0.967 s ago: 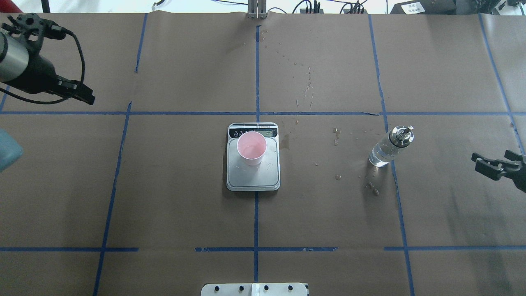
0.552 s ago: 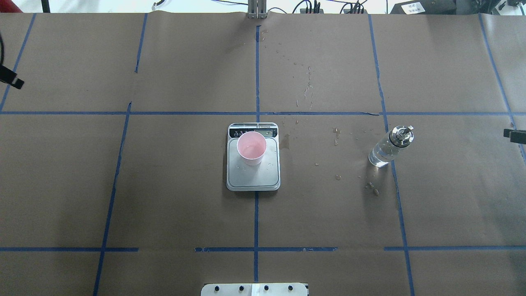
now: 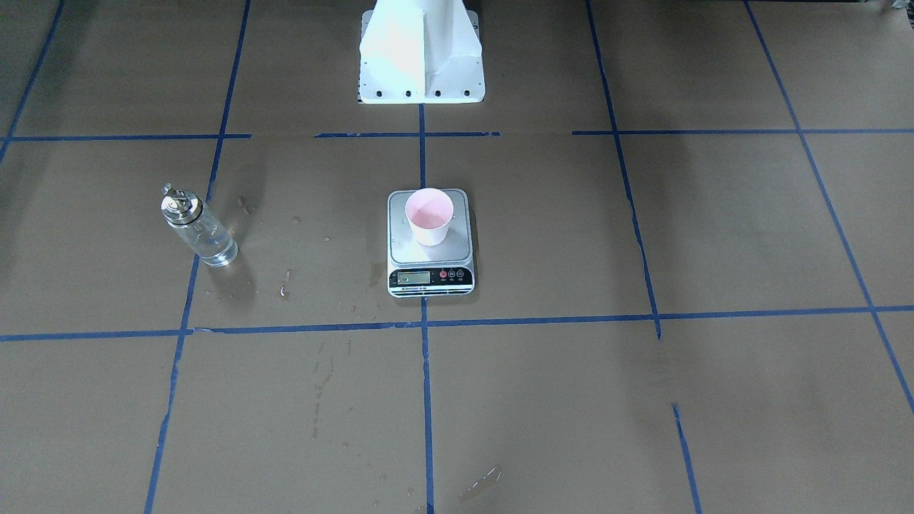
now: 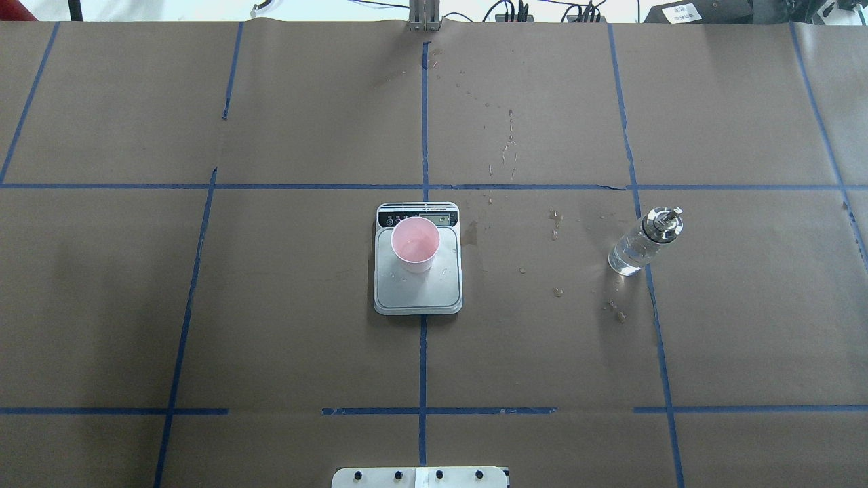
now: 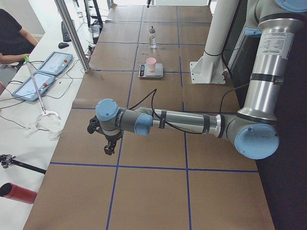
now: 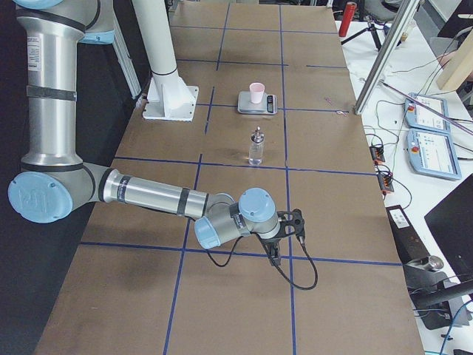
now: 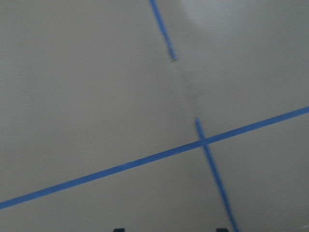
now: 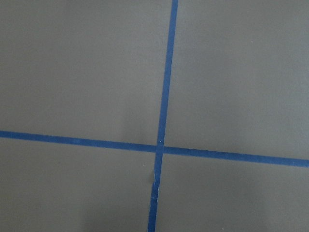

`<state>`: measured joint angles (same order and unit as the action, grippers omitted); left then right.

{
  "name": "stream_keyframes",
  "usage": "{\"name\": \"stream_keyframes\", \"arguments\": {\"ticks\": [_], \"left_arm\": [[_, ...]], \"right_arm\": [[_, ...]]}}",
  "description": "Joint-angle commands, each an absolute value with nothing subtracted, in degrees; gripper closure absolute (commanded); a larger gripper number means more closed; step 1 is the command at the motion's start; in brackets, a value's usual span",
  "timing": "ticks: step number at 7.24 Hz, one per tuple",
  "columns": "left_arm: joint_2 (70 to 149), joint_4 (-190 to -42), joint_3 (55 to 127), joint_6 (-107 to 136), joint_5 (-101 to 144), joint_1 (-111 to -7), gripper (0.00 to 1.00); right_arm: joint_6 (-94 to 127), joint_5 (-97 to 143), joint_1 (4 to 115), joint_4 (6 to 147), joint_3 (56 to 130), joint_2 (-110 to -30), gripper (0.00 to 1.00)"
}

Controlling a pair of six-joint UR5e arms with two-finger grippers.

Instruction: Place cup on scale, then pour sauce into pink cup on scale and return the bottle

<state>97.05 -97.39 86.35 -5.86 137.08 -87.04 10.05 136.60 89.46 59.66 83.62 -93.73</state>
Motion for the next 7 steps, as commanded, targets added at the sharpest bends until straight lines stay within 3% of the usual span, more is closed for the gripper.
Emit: {"name": "stream_keyframes", "arguments": {"ticks": [1,4,7], "left_arm": [[94.75,-97.12,86.04,-5.98,137.37,-87.71,0.00],[92.29,-96.77,88.58,-4.84,136.93,-87.54,0.00],[92.20,-89.56,91.58,-3.87,137.19,-87.45,0.00]], "right_arm": [[-3.39,142.73,93.69,74.66,84.72,-92.90,0.00],[-4.39,142.82,90.62,78.05,87.26,-94.56,0.00],[-4.48,138.02,89.03,90.96,98.16,-94.65,0.00]]}}
